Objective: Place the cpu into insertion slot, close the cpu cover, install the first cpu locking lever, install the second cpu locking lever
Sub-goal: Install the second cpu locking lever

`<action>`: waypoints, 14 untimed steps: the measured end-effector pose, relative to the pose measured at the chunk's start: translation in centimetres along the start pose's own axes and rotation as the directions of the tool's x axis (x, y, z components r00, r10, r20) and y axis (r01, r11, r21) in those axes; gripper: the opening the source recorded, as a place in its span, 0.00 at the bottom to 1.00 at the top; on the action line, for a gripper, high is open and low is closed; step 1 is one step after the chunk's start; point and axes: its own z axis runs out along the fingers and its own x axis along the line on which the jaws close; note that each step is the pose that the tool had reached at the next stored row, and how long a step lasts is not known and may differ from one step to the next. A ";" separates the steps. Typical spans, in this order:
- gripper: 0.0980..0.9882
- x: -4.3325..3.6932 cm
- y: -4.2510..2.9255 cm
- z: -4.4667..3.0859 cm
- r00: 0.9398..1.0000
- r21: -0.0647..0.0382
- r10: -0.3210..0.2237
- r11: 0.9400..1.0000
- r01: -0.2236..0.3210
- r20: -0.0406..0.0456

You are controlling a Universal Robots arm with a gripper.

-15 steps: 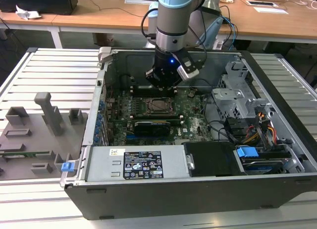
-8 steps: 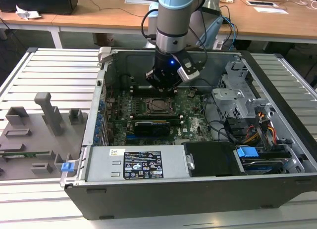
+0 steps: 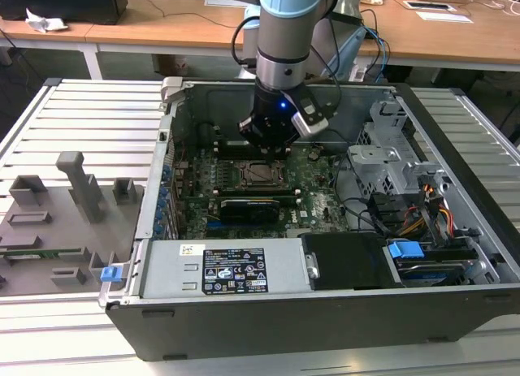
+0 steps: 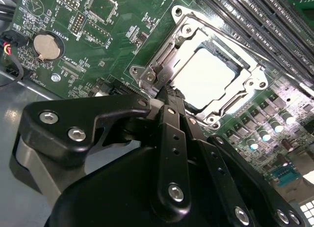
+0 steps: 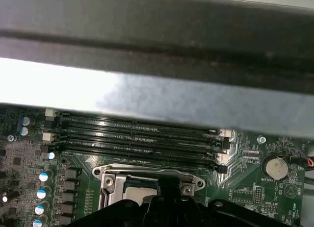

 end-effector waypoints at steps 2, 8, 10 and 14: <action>0.01 0.01 -0.13 -0.01 1.000 0.000 0.000 1.000 0.000 0.000; 0.01 0.04 -0.36 -0.12 1.000 0.000 0.000 1.000 0.000 0.000; 0.01 0.03 -0.35 -0.27 1.000 0.000 0.000 1.000 0.000 0.000; 0.01 0.03 -0.31 -1.11 1.000 0.000 0.000 1.000 0.000 0.000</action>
